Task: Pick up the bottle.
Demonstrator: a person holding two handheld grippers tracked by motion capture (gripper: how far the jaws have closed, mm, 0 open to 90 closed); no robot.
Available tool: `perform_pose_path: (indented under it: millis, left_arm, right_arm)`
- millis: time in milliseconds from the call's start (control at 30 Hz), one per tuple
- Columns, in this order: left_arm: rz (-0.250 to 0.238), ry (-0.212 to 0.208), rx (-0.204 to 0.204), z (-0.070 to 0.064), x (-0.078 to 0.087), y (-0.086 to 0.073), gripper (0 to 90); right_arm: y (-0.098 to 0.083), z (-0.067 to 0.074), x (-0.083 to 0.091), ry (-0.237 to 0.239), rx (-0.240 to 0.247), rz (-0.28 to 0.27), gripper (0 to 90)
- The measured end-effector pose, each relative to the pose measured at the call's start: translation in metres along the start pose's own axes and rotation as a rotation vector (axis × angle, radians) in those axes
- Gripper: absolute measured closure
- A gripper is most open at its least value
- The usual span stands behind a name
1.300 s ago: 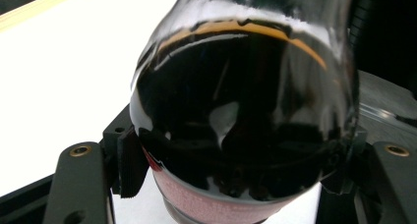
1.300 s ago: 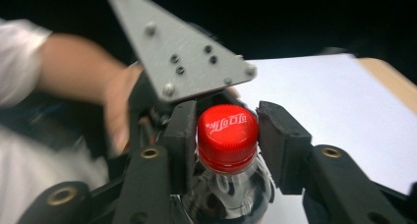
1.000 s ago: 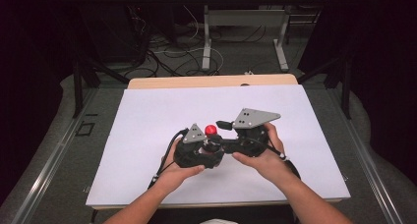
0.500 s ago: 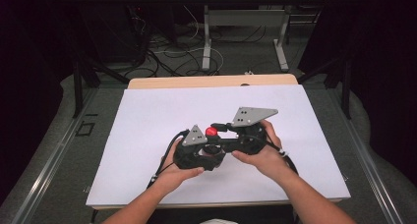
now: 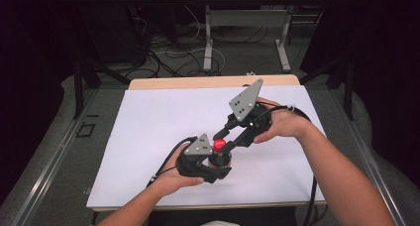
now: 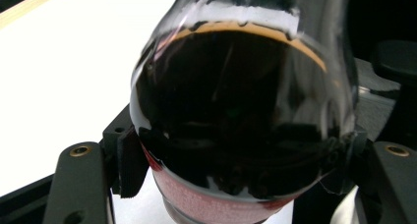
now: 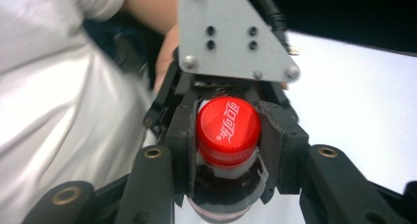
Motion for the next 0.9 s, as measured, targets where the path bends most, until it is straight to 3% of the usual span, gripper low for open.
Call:
perform_pose_path:
  millis: [133,367,467,500,567,633,667,700,767,800,900]
  left_arm:
    - [0.009,-0.049,-0.025,-0.001,-0.002,-0.003,29.5]
    - [0.032,-0.082,-0.060,-0.001,-0.003,-0.004,29.5]
    - [0.032,-0.079,-0.057,0.000,-0.003,-0.005,29.5]
    - [0.010,-0.064,-0.024,0.003,-0.004,-0.003,29.5]
    - [0.003,-0.032,-0.009,0.006,-0.004,-0.002,29.5]
    - [0.003,-0.022,0.008,0.007,-0.003,-0.001,29.5]
    - [-0.011,0.007,0.028,0.011,-0.001,0.000,29.5]
    - [-0.011,0.007,0.028,0.011,-0.001,0.000,29.5]
    - [-0.014,0.063,0.061,0.015,0.002,0.001,29.5]
    - [-0.015,0.072,0.079,0.015,0.002,0.001,29.4]
    - [-0.021,0.139,0.096,0.019,0.003,0.002,29.5]
  right_arm:
    - [0.002,-0.001,-0.002,0.078,0.040,0.038,60.9]
    - [0.002,-0.001,-0.004,0.131,0.104,0.053,60.9]
    - [0.002,-0.001,-0.004,0.136,0.131,0.064,60.5]
    - [0.002,-0.002,-0.004,0.120,0.132,0.069,60.3]
    - [0.002,-0.005,-0.001,0.089,0.050,0.070,53.8]
    - [0.006,-0.008,0.003,0.006,-0.039,0.065,45.9]
    - [0.008,-0.008,0.006,-0.031,-0.115,0.075,45.8]
    - [0.010,-0.006,0.007,-0.064,-0.164,0.085,45.5]
    - [0.015,-0.006,0.009,-0.188,-0.214,0.114,46.9]
    - [0.018,-0.003,0.010,-0.222,-0.268,0.139,48.7]
    - [0.022,0.000,0.011,-0.420,-0.418,0.236,49.2]
Point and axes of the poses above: each handheld gripper's, and its own axes: x roughly backward along the jaws, y roughly out of its top, z roughly to its left, the point moved 5 cm from there along -x, roughly forward along the jaws, and after that the axes turned 12 degrees about x, right-handed, at the moved point
